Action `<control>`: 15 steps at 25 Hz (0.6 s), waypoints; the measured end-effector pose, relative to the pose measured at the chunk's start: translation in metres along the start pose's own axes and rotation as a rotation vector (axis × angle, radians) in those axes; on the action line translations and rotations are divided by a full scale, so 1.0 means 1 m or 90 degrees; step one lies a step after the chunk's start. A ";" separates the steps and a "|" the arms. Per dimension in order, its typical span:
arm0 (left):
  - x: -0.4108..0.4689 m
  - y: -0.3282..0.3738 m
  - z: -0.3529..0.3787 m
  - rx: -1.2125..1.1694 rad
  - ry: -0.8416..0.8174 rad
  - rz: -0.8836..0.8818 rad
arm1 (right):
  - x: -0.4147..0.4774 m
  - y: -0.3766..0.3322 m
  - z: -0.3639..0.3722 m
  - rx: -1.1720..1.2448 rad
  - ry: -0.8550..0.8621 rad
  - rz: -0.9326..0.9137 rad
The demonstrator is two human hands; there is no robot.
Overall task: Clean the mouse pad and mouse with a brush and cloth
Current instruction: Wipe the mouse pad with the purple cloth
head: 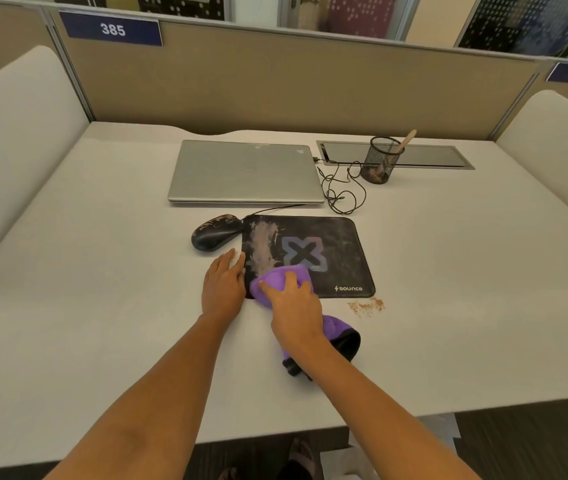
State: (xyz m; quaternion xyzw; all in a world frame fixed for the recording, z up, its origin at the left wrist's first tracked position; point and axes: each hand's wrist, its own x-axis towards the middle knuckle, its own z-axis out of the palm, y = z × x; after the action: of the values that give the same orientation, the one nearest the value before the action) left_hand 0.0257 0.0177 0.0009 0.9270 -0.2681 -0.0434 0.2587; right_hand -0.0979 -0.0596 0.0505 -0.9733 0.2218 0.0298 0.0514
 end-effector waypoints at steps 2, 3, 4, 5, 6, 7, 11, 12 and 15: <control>-0.001 0.001 0.000 0.008 0.002 -0.004 | 0.020 -0.002 -0.011 -0.001 0.006 0.055; -0.001 0.002 0.000 0.009 0.004 -0.007 | 0.025 -0.005 -0.014 -0.003 -0.001 0.070; -0.001 0.002 0.000 0.009 0.003 -0.009 | 0.023 -0.010 -0.014 -0.003 -0.010 0.069; -0.002 0.002 0.000 0.011 0.001 -0.007 | 0.015 -0.013 -0.011 -0.003 -0.018 0.054; -0.002 0.002 0.000 0.012 0.000 -0.004 | 0.005 -0.014 -0.006 -0.008 -0.024 0.031; -0.003 0.002 0.000 0.014 -0.001 -0.002 | -0.005 -0.013 -0.002 -0.010 -0.027 0.008; -0.003 0.002 -0.001 0.025 0.004 -0.001 | 0.014 0.000 -0.006 -0.006 -0.008 0.048; -0.003 0.003 -0.001 0.025 0.008 0.001 | 0.024 -0.001 -0.010 -0.006 -0.005 0.078; -0.005 0.004 -0.002 0.014 0.008 0.003 | 0.031 -0.017 -0.011 -0.024 -0.014 0.048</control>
State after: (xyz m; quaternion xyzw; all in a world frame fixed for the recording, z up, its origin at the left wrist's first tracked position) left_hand 0.0199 0.0184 0.0040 0.9294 -0.2687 -0.0338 0.2506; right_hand -0.0624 -0.0589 0.0607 -0.9645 0.2575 0.0468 0.0348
